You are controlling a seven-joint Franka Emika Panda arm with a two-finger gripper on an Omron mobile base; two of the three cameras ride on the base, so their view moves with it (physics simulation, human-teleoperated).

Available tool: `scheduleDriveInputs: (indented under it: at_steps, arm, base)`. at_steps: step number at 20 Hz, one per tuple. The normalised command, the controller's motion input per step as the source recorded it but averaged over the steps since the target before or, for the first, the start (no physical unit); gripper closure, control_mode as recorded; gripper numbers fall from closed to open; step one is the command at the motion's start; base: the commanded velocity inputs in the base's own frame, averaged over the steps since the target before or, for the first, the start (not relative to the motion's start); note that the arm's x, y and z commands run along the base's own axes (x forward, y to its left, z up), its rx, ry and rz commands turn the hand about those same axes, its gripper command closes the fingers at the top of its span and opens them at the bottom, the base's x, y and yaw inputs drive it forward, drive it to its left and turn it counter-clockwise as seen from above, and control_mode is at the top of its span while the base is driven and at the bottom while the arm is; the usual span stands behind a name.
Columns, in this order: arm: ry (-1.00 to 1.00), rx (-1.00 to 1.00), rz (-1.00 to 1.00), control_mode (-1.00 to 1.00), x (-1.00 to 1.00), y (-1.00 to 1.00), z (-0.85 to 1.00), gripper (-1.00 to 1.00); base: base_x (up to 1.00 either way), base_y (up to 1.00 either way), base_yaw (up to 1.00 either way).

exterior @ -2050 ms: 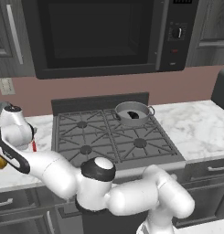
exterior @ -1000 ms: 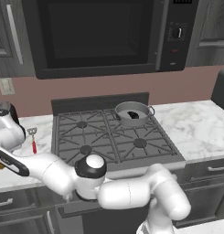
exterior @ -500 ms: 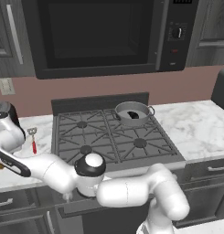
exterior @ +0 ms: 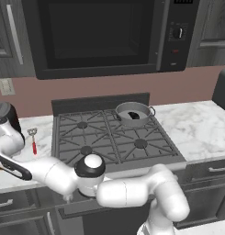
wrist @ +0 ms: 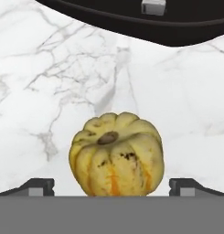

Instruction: Put the eggplant and squash in the pot. Retrieve the spatula and lightly stir the vegetables in the pot.

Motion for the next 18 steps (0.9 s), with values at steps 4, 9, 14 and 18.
scheduleDriveInputs:
  at_steps: [4, 9, 14, 18]
  arm:
    - [-0.01, 0.0, 0.0, -1.0, 0.06, 0.19, -0.2, -1.0]
    - [-0.05, 0.0, 0.0, -1.0, 0.03, 0.11, -0.16, -1.0]
    - [-0.02, 0.0, 0.0, -1.0, 0.0, 0.05, -0.12, -1.0]
    - [-0.03, 0.0, -0.02, -1.0, 0.0, 0.01, -0.1, -1.0]
  base:
    - [0.0, 0.0, 0.0]
    - [0.0, 0.0, 0.0]
    - [0.0, 0.0, 0.0]
    - [0.0, 0.0, 0.0]
